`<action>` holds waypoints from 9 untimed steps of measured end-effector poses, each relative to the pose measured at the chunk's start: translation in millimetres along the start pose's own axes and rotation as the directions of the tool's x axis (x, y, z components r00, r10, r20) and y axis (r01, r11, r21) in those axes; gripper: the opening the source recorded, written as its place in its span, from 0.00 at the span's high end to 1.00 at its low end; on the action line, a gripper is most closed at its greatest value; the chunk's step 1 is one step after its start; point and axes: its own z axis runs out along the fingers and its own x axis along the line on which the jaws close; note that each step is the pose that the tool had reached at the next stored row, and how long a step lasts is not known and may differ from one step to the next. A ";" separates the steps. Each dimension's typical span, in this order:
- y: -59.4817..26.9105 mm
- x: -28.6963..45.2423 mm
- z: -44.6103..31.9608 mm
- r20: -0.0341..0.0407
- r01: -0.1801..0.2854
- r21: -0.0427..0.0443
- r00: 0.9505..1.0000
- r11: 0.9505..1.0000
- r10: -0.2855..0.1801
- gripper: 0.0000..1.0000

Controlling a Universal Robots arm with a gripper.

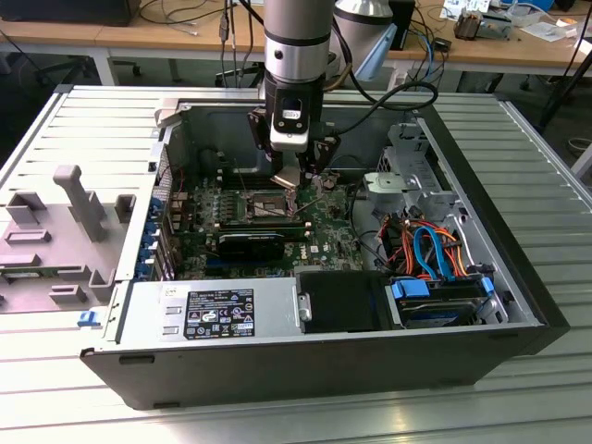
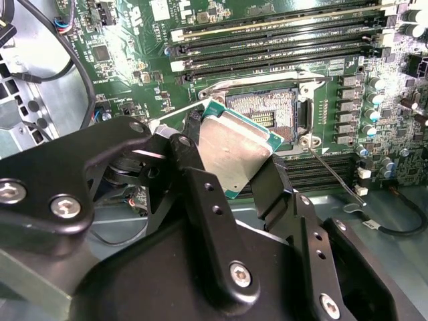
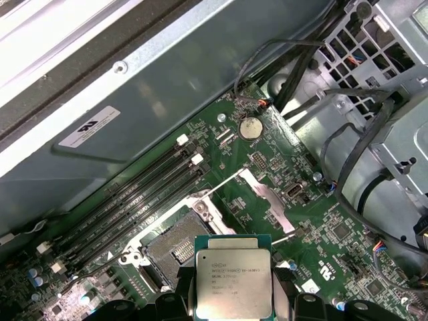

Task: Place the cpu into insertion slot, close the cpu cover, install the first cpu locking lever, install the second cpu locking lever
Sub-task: 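Place the cpu into insertion slot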

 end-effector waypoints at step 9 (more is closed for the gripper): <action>0.0 -0.2 0.0 0.000 -0.006 0.000 1.000 1.000 0.006 0.46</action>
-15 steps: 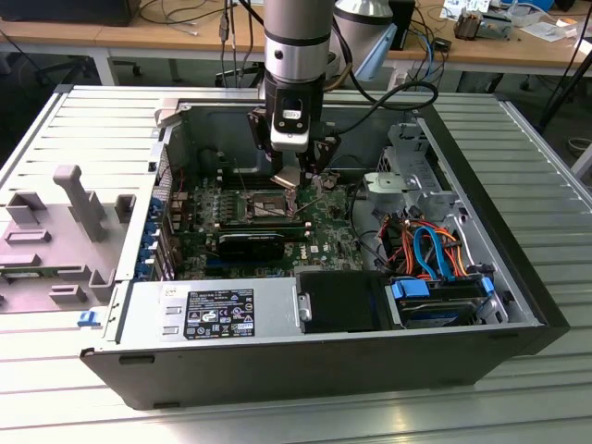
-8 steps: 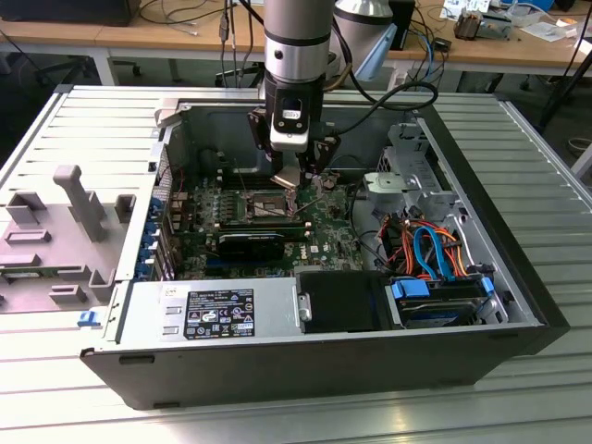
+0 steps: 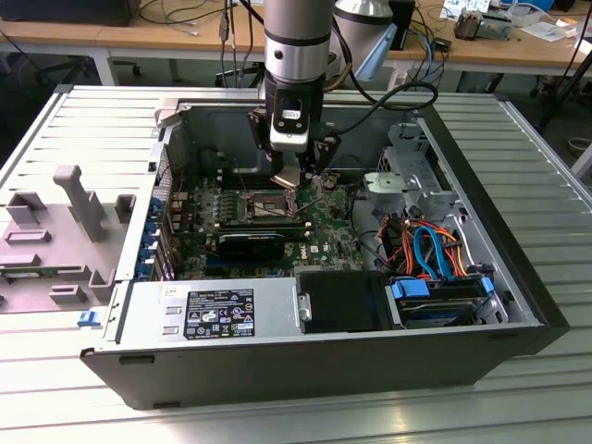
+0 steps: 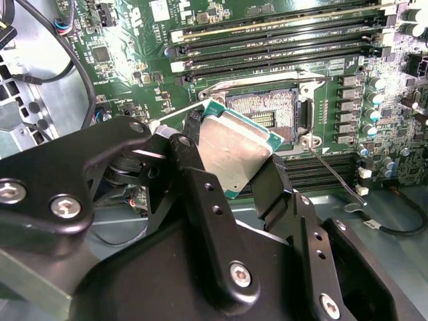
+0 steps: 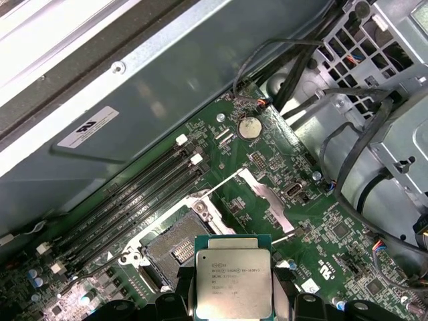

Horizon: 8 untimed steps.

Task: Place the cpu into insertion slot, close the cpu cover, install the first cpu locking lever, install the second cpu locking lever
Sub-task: 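Place the cpu into insertion slot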

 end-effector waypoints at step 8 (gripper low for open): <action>0.0 0.0 0.0 0.000 -0.007 0.001 1.000 1.000 0.007 0.46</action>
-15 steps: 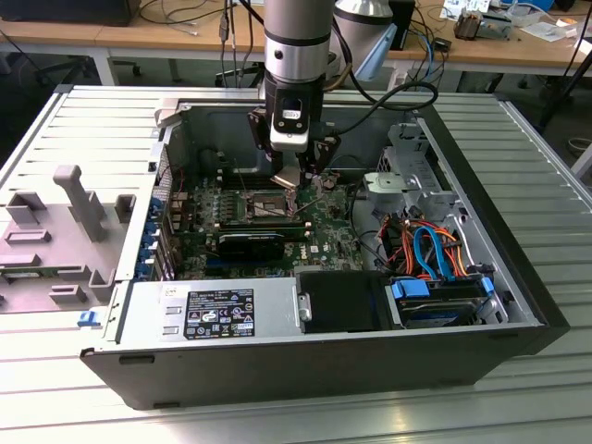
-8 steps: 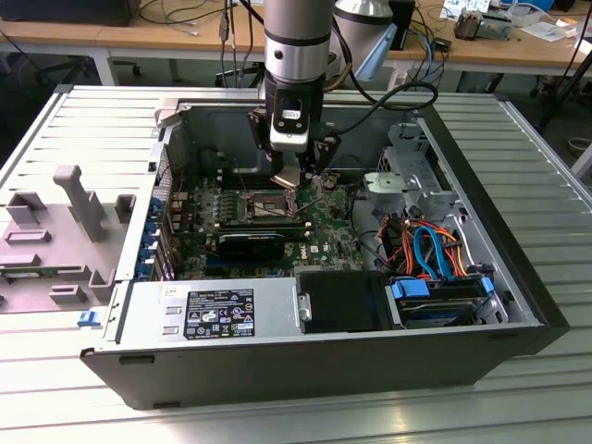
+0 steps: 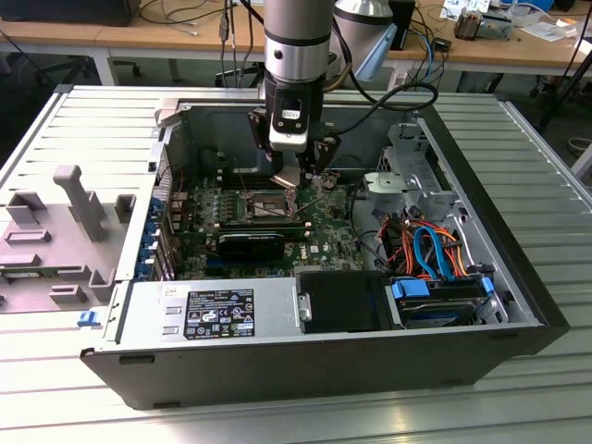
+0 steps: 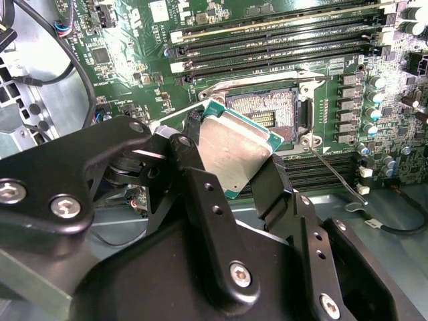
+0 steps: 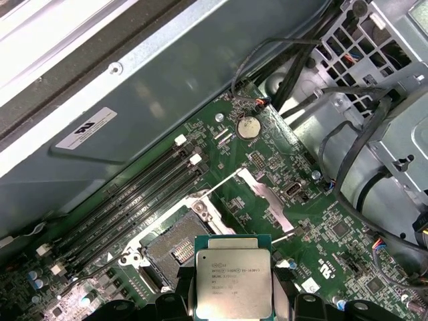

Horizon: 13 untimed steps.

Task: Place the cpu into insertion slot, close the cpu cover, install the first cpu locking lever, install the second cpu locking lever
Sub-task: 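Place the cpu into insertion slot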

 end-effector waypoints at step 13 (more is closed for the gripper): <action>0.0 0.0 0.0 0.001 -0.008 0.001 1.000 1.000 0.008 0.46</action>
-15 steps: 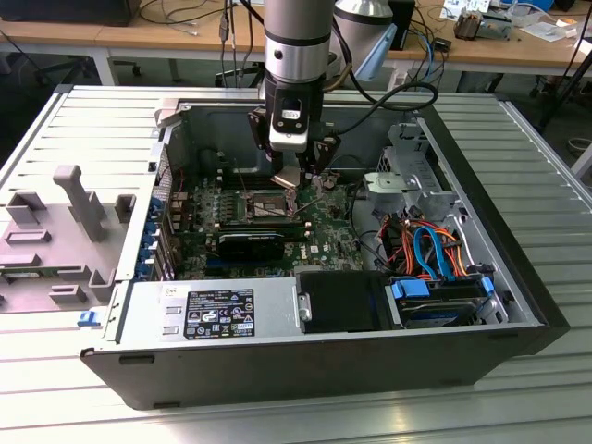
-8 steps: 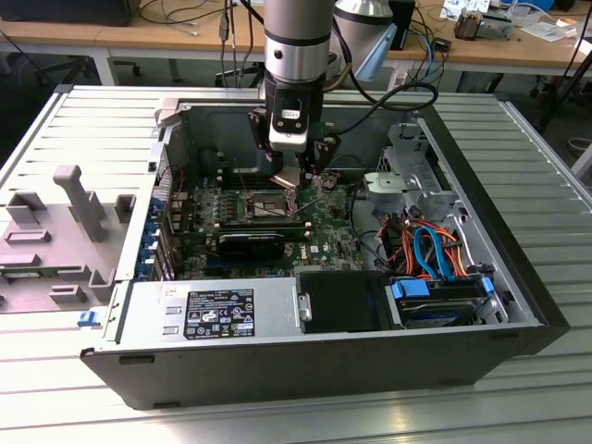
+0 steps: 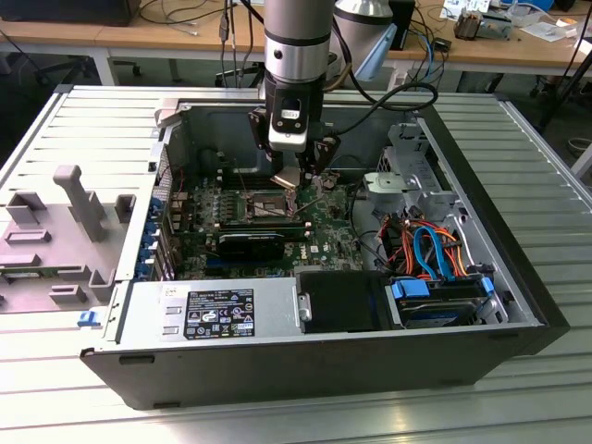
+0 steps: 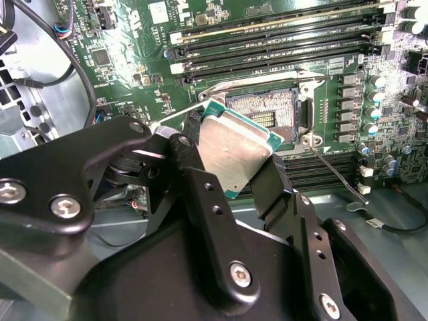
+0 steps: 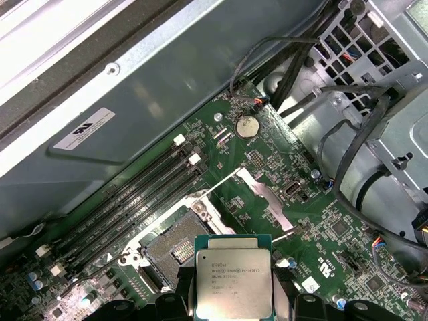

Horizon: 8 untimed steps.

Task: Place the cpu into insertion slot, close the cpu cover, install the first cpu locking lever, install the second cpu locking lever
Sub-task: 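Place the cpu into insertion slot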

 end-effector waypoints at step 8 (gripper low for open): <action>0.0 0.0 0.1 0.000 -0.006 0.000 1.000 1.000 0.006 0.46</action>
